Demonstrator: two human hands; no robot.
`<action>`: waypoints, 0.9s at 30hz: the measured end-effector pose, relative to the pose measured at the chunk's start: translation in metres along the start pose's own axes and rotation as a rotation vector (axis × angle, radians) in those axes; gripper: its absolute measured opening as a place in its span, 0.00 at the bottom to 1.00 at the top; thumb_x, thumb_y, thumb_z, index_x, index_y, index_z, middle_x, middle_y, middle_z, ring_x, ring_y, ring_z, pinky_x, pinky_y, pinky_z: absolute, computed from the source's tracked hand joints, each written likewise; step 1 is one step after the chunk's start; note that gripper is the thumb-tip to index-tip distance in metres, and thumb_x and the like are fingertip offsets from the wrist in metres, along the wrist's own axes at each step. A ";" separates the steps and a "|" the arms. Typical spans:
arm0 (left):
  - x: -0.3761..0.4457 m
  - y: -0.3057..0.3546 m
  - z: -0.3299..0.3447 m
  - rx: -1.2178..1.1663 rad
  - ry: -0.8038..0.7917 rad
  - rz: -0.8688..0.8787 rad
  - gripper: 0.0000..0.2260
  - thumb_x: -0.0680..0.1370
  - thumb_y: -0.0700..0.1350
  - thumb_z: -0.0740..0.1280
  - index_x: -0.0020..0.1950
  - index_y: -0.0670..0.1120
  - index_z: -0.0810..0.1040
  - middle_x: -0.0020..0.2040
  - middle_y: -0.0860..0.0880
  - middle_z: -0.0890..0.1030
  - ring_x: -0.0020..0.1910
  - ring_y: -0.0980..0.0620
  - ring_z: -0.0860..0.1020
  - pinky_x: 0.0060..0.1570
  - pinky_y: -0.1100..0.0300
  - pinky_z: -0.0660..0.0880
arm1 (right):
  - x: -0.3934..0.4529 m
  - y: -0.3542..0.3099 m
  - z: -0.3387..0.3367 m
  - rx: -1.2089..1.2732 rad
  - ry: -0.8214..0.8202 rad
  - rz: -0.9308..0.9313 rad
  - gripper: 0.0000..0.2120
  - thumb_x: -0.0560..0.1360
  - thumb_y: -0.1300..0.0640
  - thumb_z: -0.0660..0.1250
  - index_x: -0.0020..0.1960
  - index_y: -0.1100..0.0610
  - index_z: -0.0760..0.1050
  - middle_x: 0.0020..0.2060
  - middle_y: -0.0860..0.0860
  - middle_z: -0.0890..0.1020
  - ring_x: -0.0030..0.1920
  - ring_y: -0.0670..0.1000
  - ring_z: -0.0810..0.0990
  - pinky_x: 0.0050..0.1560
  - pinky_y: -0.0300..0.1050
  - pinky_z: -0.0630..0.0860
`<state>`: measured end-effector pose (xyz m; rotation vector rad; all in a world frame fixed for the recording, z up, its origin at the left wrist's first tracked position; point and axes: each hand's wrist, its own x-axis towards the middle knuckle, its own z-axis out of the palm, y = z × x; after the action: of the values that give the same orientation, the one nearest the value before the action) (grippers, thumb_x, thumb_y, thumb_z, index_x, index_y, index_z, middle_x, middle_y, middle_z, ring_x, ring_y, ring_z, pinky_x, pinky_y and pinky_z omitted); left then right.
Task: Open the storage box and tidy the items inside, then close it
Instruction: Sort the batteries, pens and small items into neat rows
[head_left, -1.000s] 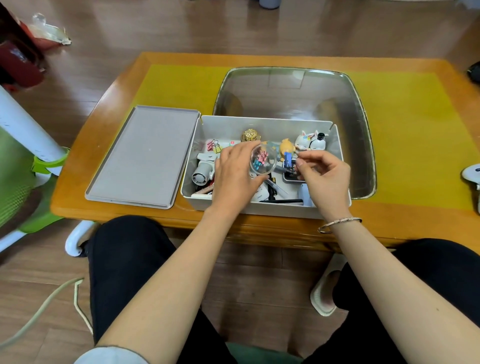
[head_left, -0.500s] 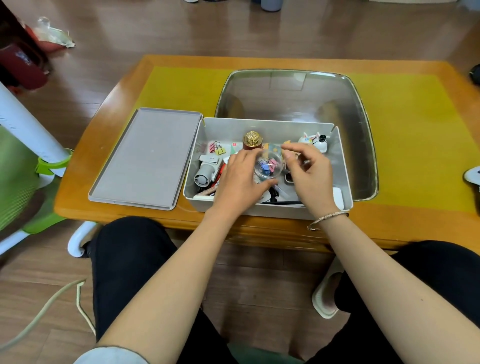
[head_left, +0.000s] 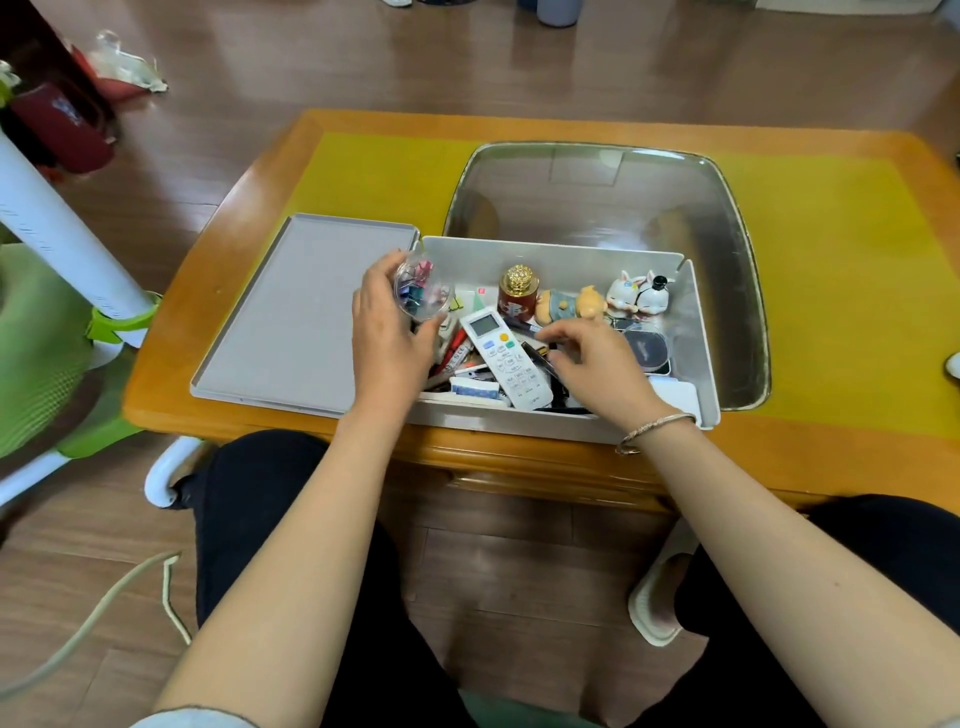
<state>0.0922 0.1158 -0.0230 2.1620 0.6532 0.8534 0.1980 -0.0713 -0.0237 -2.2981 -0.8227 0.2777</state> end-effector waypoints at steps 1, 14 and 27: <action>0.001 0.002 -0.001 -0.097 -0.011 -0.054 0.26 0.70 0.44 0.76 0.64 0.47 0.67 0.58 0.50 0.75 0.55 0.66 0.74 0.50 0.73 0.72 | 0.003 -0.003 0.002 -0.060 -0.053 -0.030 0.14 0.75 0.55 0.66 0.60 0.53 0.77 0.56 0.50 0.80 0.57 0.51 0.75 0.60 0.51 0.72; 0.006 0.002 -0.010 -0.230 -0.015 -0.107 0.30 0.68 0.46 0.78 0.60 0.52 0.61 0.54 0.55 0.72 0.54 0.54 0.77 0.44 0.76 0.72 | 0.014 -0.002 0.008 -0.141 -0.259 -0.023 0.09 0.66 0.61 0.72 0.45 0.55 0.77 0.35 0.47 0.76 0.40 0.51 0.75 0.33 0.38 0.68; 0.005 0.006 -0.009 -0.695 -0.103 -0.315 0.29 0.68 0.42 0.78 0.61 0.56 0.67 0.62 0.51 0.71 0.58 0.50 0.77 0.42 0.59 0.80 | 0.024 -0.004 -0.025 -0.148 -0.323 -0.024 0.18 0.76 0.45 0.64 0.37 0.57 0.81 0.25 0.51 0.74 0.26 0.45 0.69 0.28 0.34 0.65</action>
<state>0.0899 0.1191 -0.0120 1.4224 0.5240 0.6632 0.2246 -0.0670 -0.0017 -2.4144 -1.0603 0.6078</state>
